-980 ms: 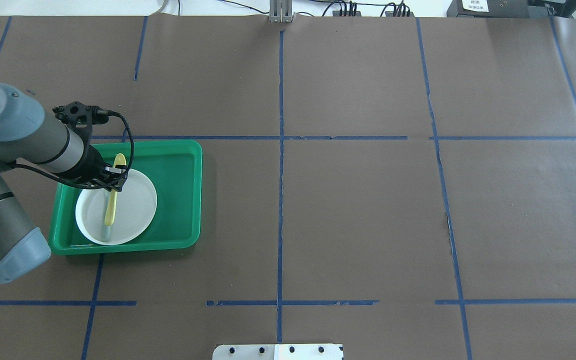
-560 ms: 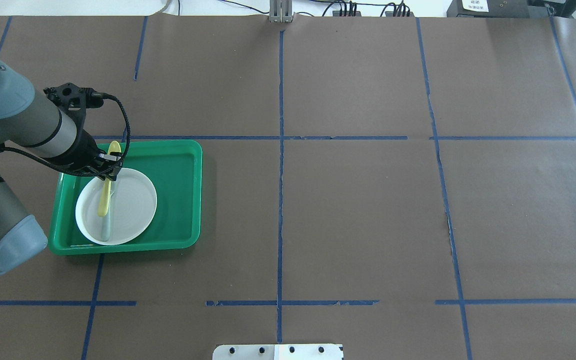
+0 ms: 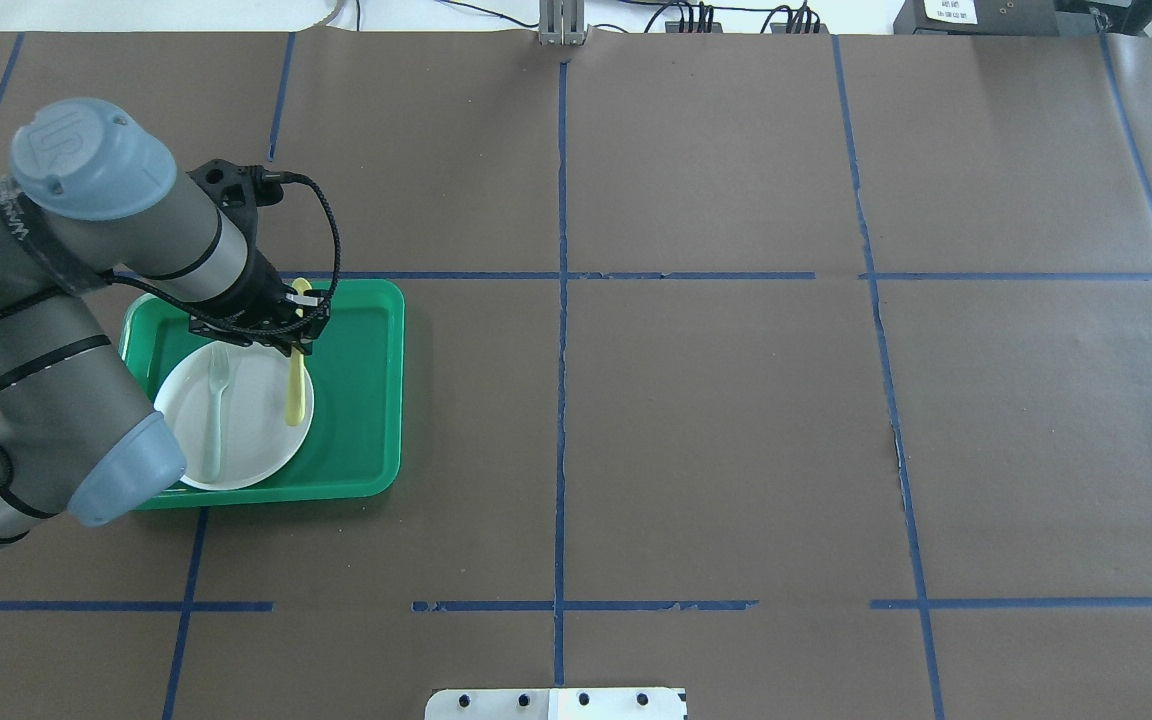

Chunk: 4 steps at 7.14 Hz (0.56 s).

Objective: Place spoon
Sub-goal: 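Lift the spoon off the plate and carry it beside the plate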

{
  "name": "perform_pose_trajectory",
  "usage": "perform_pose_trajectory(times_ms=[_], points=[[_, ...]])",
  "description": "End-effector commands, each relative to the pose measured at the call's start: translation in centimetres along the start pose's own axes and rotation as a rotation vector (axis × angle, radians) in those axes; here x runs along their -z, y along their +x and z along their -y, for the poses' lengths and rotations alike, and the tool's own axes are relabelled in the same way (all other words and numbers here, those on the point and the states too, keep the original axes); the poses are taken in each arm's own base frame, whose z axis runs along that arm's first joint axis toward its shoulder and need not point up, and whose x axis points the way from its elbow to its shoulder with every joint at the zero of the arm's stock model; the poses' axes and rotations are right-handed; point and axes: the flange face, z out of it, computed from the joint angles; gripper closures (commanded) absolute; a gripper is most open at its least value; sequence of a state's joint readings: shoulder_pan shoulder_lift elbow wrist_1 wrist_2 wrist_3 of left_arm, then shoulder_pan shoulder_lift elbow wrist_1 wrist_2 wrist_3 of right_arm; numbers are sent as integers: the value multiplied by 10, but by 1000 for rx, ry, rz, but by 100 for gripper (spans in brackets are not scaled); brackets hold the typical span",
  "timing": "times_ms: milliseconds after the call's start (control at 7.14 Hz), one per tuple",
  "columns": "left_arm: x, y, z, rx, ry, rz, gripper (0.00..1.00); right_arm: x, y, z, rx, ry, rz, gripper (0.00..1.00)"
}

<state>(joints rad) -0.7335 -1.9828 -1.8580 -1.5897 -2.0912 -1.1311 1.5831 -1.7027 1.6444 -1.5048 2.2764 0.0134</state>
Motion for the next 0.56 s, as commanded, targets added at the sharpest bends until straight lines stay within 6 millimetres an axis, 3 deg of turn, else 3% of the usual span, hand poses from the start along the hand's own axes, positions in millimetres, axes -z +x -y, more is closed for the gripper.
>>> perform_pose_trajectory(times_ms=[0, 420], points=[[-29, 12, -1, 15, -19, -10, 100, 0, 0, 0, 0, 0, 0, 0], [-78, 6, -1, 8, -44, -2, 100, 0, 0, 0, 0, 0, 0, 0]])
